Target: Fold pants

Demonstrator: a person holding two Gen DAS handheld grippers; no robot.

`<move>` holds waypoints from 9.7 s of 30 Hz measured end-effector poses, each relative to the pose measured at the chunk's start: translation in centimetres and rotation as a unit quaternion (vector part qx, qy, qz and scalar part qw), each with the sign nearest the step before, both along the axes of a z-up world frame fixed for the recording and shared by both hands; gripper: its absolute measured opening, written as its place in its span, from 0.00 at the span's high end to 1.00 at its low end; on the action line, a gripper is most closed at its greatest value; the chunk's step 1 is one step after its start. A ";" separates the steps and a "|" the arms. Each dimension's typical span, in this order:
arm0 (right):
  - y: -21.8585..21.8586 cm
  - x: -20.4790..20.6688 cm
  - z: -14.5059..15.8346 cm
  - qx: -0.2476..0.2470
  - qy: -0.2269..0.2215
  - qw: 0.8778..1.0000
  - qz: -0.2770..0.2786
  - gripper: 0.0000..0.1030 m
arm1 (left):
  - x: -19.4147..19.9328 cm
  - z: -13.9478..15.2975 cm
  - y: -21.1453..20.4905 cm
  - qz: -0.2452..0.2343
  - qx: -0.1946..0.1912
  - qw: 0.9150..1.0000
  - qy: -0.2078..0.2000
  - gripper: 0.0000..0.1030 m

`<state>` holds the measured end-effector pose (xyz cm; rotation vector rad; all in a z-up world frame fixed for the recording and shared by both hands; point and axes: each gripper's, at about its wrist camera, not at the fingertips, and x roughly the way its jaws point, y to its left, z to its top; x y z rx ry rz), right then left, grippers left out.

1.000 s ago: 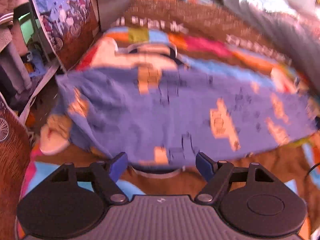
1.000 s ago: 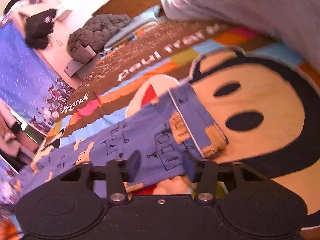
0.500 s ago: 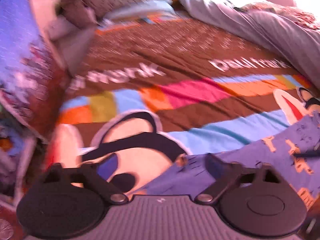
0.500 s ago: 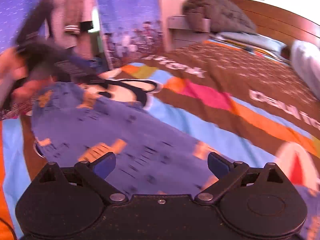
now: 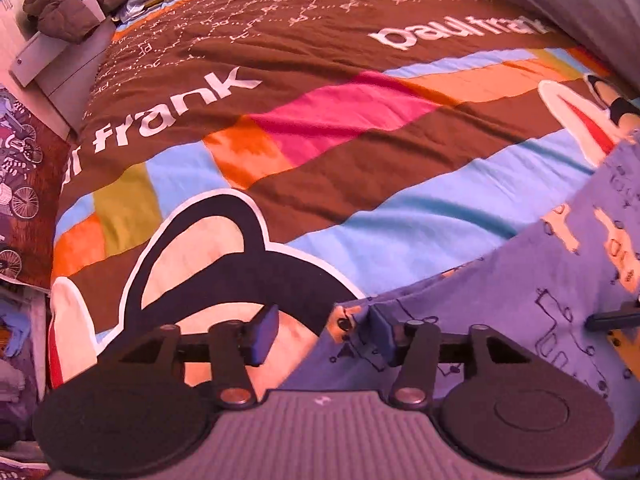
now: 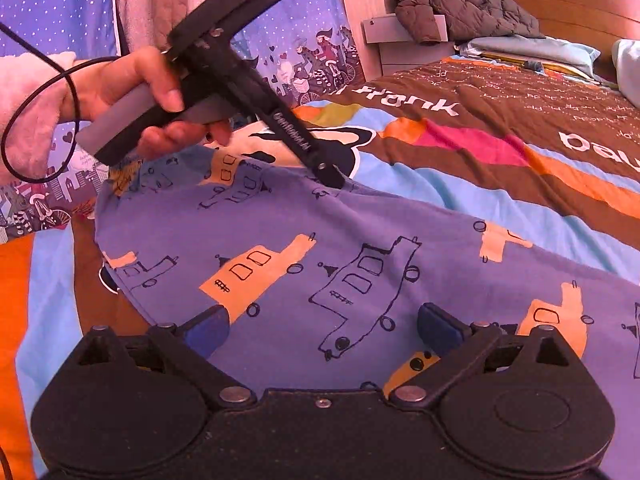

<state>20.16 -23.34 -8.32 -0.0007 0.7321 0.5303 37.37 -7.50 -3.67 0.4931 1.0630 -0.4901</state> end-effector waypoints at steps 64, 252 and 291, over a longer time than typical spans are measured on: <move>-36.0 -14.3 -1.0 0.471 0.081 0.775 -0.415 0.01 | -10.6 -3.8 -33.5 0.050 -0.009 0.995 -0.081 0.17; -4.5 2.3 2.9 -0.086 -0.071 0.993 -0.049 0.81 | -11.5 -1.2 6.4 0.209 -0.345 0.915 0.024 0.73; 8.9 8.8 2.6 -0.104 0.012 0.994 0.020 0.36 | -20.5 -0.3 9.1 0.196 -0.269 0.942 -0.050 0.29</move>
